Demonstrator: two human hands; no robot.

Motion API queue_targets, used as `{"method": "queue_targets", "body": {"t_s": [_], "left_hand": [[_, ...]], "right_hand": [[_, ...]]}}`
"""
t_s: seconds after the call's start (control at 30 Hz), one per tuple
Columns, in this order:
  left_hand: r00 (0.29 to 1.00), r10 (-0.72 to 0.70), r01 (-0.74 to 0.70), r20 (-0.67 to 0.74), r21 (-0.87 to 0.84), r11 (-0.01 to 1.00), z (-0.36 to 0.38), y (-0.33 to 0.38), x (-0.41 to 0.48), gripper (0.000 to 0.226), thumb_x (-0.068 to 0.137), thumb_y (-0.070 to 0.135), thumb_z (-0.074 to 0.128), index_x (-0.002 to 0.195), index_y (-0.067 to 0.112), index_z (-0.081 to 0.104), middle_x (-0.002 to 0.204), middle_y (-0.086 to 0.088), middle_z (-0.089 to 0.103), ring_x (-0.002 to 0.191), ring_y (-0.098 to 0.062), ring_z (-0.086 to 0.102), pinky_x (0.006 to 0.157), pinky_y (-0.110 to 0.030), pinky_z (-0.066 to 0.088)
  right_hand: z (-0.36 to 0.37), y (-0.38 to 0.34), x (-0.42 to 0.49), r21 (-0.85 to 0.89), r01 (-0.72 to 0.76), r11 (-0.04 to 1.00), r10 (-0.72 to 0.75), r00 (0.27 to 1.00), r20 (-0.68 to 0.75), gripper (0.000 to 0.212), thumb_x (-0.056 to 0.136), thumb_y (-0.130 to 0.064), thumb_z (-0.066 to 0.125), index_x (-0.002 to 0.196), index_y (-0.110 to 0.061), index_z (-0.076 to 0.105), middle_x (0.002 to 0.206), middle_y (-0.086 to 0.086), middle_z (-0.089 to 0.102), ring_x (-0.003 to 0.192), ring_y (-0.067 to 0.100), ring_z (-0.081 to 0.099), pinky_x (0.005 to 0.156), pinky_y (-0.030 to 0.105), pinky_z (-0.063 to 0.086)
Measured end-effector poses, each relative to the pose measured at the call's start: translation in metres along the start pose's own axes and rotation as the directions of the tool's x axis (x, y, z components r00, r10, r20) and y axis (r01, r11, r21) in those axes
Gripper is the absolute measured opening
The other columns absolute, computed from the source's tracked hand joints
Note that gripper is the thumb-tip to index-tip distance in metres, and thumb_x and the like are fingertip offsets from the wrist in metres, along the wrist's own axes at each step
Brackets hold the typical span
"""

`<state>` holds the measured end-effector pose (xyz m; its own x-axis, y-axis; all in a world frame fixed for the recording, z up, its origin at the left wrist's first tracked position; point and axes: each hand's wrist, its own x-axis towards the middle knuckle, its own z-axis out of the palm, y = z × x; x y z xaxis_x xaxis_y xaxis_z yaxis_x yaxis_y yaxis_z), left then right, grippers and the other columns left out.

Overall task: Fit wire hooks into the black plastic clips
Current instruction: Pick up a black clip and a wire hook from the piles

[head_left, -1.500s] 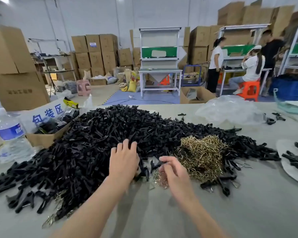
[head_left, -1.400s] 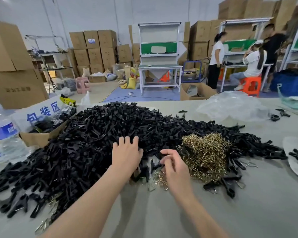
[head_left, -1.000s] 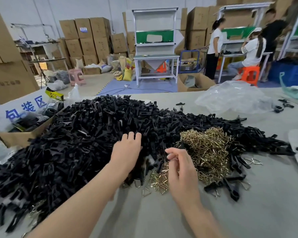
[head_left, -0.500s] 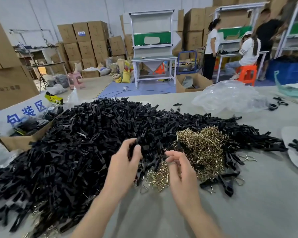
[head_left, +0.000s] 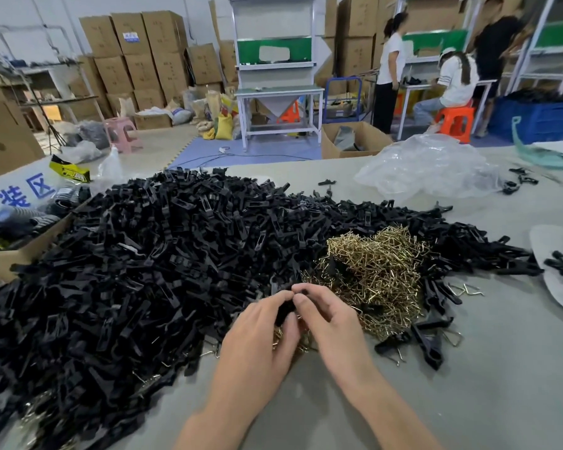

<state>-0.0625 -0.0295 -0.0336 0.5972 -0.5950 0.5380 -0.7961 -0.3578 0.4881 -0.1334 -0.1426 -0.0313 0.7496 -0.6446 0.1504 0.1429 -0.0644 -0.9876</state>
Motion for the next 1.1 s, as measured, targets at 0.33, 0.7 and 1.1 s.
{"method": "queue_targets", "body": {"t_s": [0.33,0.7,1.1], "left_hand": [[0.946,-0.323,0.321,-0.023,0.197,0.926,-0.02,-0.002,0.004,0.058,0.099,0.031,0.037,0.155,0.031,0.02,0.063,0.004,0.053,0.051,-0.013,0.052,0.044,-0.029,0.041],[0.926,-0.367,0.335,-0.091,-0.253,0.908,-0.02,-0.005,0.003,0.032,0.098,0.023,0.052,0.128,0.029,0.065,0.076,0.008,0.063,0.061,-0.001,0.048,0.059,-0.014,0.04],[0.813,-0.515,0.516,0.272,-0.747,0.42,-0.011,0.01,0.003,0.021,0.099,0.024,0.059,0.107,0.037,0.074,0.095,0.004,0.077,0.075,-0.006,0.068,0.062,-0.019,0.051]], "right_hand": [[-0.002,0.002,0.006,0.375,-0.177,0.91,0.174,0.984,0.043,0.033,0.106,-0.009,0.046,0.125,-0.027,0.065,0.099,0.005,0.076,0.085,0.02,0.073,0.074,0.031,0.061],[-0.006,-0.004,0.007,0.631,-0.298,0.716,0.247,0.954,0.171,0.043,0.096,0.011,0.052,0.133,-0.01,0.06,0.107,0.016,0.073,0.092,0.023,0.071,0.079,0.028,0.06],[-0.007,-0.005,0.007,0.57,-0.323,0.756,0.265,0.946,0.185,0.033,0.092,0.008,0.06,0.112,-0.013,0.077,0.104,0.011,0.074,0.099,0.024,0.072,0.091,0.038,0.06]]}}
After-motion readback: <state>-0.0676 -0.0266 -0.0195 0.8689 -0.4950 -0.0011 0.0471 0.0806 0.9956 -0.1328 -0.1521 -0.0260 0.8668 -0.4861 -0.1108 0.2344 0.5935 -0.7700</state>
